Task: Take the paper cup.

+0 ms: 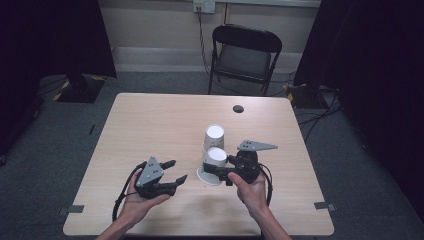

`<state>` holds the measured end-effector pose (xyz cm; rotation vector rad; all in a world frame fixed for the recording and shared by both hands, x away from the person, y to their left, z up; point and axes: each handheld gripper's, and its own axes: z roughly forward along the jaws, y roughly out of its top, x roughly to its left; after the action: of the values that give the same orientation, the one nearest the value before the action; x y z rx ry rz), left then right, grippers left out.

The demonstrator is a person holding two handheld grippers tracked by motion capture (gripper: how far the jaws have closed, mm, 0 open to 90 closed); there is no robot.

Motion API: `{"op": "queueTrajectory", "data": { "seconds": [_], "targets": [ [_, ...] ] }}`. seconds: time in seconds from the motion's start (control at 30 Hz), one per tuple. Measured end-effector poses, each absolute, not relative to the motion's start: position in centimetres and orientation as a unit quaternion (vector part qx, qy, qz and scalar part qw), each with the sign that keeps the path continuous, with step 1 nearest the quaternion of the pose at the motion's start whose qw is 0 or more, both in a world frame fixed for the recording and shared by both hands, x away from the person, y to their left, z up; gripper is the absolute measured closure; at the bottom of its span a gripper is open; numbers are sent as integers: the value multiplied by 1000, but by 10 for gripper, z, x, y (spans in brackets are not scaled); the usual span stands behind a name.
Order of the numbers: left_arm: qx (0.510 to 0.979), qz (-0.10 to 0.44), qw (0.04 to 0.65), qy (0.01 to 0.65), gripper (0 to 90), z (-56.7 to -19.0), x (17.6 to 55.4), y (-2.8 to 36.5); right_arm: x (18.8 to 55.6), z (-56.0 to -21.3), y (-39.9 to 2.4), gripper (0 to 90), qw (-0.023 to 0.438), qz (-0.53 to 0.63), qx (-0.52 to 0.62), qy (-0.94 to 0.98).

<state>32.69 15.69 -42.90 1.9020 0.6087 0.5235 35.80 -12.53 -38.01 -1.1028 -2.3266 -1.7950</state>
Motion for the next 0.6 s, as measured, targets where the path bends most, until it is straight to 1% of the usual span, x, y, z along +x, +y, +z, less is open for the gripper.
{"op": "queueTrajectory", "data": {
  "seconds": [0.07,0.13,0.2,0.4,0.5,0.6],
  "targets": [
    [787,223,523,241,391,-427,326,150,358,-381,-121,358,6,-575,-350,-740],
    [783,219,533,236,366,-427,324,146,357,-382,-117,358,10,-576,-346,-740],
    [783,225,533,229,368,-429,321,143,356,-384,-113,358,17,-579,-343,-739],
    [782,231,535,219,461,-429,316,143,356,-385,-103,358,31,-583,-337,-738],
    [781,237,536,216,487,-432,316,144,354,-385,-98,358,33,-581,-332,-742],
    [775,249,540,212,487,-435,317,142,354,-386,-94,358,41,-579,-332,-743]
  ]
}}
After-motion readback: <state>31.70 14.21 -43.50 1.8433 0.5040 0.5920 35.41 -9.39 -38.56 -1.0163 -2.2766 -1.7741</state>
